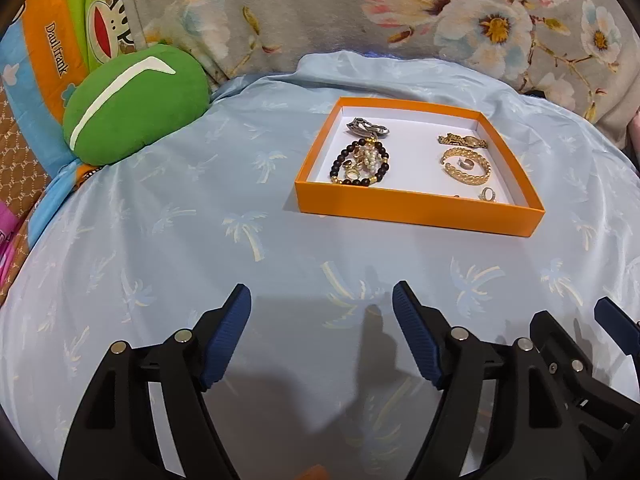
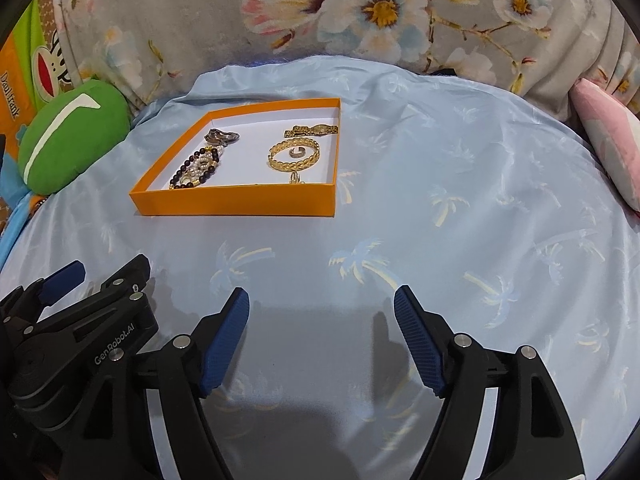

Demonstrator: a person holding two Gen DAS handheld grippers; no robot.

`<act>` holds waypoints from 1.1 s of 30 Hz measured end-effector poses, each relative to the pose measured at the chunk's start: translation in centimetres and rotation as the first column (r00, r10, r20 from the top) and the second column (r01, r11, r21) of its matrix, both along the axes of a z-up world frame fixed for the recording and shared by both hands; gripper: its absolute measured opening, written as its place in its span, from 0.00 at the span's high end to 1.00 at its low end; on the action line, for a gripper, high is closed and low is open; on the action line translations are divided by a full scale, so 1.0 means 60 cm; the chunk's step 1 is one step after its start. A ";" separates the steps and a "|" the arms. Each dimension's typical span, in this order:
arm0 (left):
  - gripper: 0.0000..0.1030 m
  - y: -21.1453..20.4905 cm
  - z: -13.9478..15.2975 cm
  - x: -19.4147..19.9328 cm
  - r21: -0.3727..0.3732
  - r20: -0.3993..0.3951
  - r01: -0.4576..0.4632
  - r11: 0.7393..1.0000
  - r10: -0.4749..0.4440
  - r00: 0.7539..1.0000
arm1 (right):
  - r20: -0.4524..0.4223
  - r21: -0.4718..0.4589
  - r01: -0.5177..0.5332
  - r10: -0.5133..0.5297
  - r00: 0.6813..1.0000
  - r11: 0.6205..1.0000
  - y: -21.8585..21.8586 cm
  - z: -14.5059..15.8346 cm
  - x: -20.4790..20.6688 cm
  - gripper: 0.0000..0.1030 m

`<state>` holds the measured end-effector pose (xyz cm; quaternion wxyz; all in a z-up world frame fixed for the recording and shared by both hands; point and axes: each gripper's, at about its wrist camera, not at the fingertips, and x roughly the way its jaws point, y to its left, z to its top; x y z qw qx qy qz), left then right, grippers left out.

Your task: Organize jewelry

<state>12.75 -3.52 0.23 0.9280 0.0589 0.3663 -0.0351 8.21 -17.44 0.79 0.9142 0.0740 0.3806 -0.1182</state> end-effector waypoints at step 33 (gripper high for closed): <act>0.29 0.000 0.002 0.001 0.008 0.006 -0.011 1.000 0.011 1.000 | 0.000 0.000 -0.002 0.002 1.000 1.000 0.000 -0.001 0.001 0.28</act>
